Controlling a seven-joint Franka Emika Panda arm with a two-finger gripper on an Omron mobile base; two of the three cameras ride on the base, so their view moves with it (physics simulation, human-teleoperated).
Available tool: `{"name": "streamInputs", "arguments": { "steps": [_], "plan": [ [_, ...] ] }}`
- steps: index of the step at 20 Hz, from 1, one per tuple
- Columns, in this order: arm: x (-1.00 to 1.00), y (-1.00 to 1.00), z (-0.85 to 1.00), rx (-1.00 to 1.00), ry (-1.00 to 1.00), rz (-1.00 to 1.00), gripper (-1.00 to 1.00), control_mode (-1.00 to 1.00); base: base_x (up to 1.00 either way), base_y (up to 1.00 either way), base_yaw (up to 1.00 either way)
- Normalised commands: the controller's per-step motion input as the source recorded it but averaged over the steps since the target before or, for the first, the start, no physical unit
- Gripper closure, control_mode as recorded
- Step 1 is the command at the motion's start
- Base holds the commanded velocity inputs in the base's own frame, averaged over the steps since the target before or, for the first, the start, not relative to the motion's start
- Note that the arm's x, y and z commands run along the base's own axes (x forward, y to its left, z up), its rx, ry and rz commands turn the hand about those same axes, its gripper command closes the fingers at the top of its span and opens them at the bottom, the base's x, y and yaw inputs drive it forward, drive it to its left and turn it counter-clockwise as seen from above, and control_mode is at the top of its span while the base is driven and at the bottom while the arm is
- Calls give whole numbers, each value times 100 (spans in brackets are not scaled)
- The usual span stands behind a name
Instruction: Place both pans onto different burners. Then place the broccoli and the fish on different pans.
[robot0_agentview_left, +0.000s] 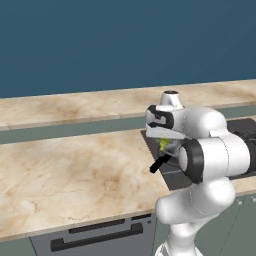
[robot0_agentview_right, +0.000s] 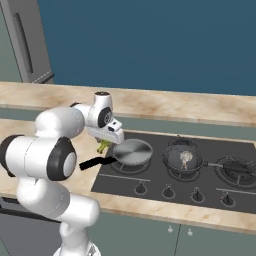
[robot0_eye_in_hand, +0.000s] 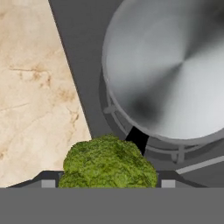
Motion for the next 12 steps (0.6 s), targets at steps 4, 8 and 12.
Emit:
{"name": "streamInputs", "arguments": {
  "steps": [4,8,12],
  "plan": [
    [5,-46,0,0,0,0,100,-100,0,0,0],
    [7,-44,0,0,0,0,100,-100,0,0,0],
    [5,-36,0,0,0,0,100,-100,0,0,0]
  ]
}}
